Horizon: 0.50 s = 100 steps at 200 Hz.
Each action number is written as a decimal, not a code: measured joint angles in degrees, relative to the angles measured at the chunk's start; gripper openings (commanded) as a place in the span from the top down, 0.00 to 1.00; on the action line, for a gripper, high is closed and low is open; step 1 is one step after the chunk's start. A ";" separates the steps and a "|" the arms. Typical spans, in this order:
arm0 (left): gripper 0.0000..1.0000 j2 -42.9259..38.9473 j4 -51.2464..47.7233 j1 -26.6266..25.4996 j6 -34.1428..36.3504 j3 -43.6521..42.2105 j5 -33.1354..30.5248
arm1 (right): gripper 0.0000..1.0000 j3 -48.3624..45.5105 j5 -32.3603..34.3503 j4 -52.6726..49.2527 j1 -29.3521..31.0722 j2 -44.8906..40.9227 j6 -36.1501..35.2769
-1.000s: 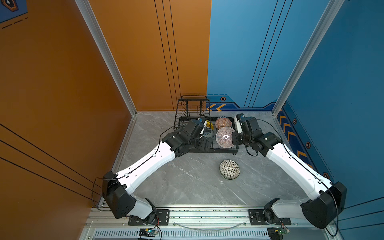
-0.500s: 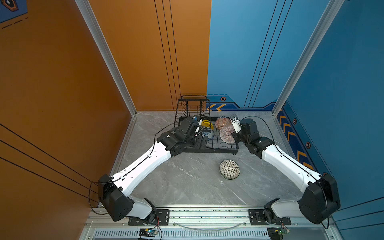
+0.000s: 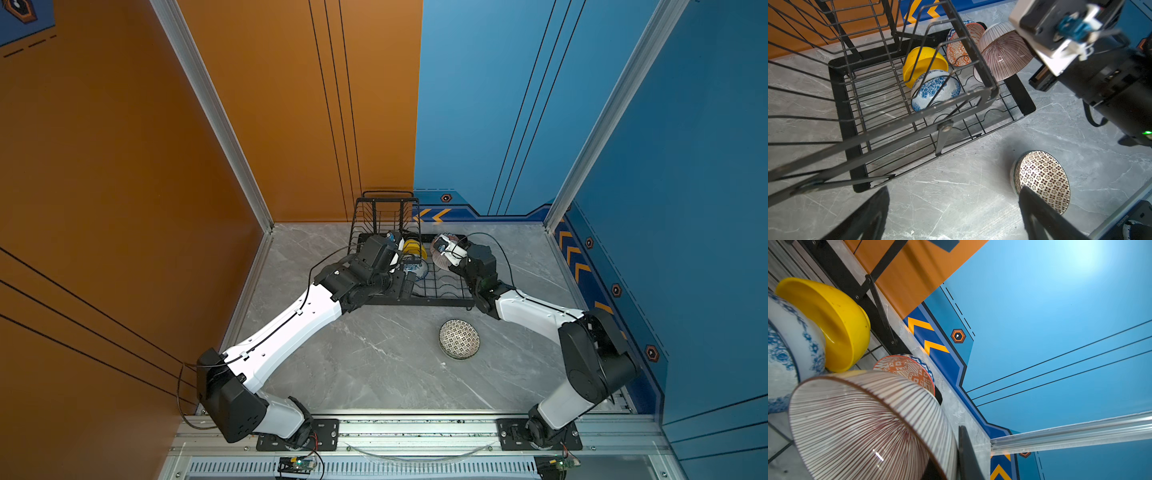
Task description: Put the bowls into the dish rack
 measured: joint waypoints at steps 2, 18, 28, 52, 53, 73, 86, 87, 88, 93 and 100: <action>0.02 0.00 0.00 0.00 0.00 0.00 0.00 | 1.00 0.00 0.00 0.33 0.00 0.26 -0.31; 0.02 0.00 0.00 0.00 0.00 0.00 0.00 | 1.00 0.02 0.11 3.61 0.00 3.23 -3.63; 0.02 -0.02 0.00 0.00 0.00 0.00 0.00 | 1.00 0.09 0.22 5.51 0.00 4.96 -5.49; 0.02 -0.04 0.00 0.26 0.02 -0.02 0.24 | 1.00 0.63 0.44 9.29 0.00 8.52 -9.11; 0.02 -0.04 0.00 0.26 0.00 -0.04 0.24 | 1.00 0.68 0.46 9.40 0.00 8.66 -9.20; 0.02 -0.04 0.00 0.28 0.02 -0.04 0.44 | 1.00 1.31 0.50 13.05 0.00 11.61 -12.28; 0.02 -0.07 0.00 0.37 0.02 -0.07 0.46 | 1.00 1.77 0.66 15.41 0.00 13.29 -14.29; 0.02 -0.07 0.00 0.37 0.02 -0.07 0.48 | 1.00 1.84 0.68 15.65 0.00 13.51 -14.51; 0.02 -0.07 0.00 0.37 0.02 -0.07 0.48 | 1.00 1.84 0.68 15.80 0.00 13.60 -14.62; 0.02 -0.09 0.00 0.37 0.02 -0.09 0.55 | 1.00 1.92 0.74 16.63 -0.02 14.16 -15.34; 0.02 -0.15 0.00 0.44 0.02 -0.13 0.63 | 1.00 2.03 0.83 17.94 -0.04 14.88 -16.37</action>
